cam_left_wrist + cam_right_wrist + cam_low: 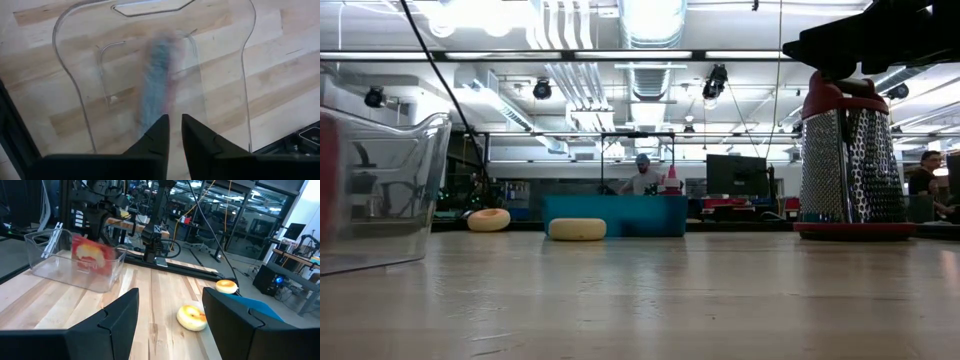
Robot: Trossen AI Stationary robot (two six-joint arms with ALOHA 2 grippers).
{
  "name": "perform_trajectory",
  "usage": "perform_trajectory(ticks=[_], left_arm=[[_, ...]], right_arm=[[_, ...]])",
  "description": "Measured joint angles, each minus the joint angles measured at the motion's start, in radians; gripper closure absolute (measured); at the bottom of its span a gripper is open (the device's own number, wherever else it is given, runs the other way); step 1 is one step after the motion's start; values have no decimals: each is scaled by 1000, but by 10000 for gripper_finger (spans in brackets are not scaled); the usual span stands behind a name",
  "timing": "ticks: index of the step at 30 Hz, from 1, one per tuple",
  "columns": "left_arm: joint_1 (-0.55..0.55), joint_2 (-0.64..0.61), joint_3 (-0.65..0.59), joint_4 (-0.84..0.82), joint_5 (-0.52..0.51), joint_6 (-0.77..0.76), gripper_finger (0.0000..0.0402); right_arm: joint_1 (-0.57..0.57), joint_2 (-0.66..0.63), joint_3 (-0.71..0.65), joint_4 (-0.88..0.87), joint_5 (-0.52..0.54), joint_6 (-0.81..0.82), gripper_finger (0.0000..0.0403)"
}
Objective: Pick & Place Food Item
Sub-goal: Put the red popcorn bag into the transparent bin, then put the top yellow black donut into the black bin
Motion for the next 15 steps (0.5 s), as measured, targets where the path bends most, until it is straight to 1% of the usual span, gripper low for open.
perform_trajectory(ticks=[7, 12, 15], left_arm=[[0, 0, 0, 1, -10, 0, 301], [0, -2, 0, 3, -19, 1, 285], [0, -17, 0, 3, -43, 17, 281]], right_arm=[[0, 0, 0, 0, 0, 0, 186], [0, 0, 0, 0, 0, 0, 186], [0, 0, 0, 0, 0, 0, 186]])
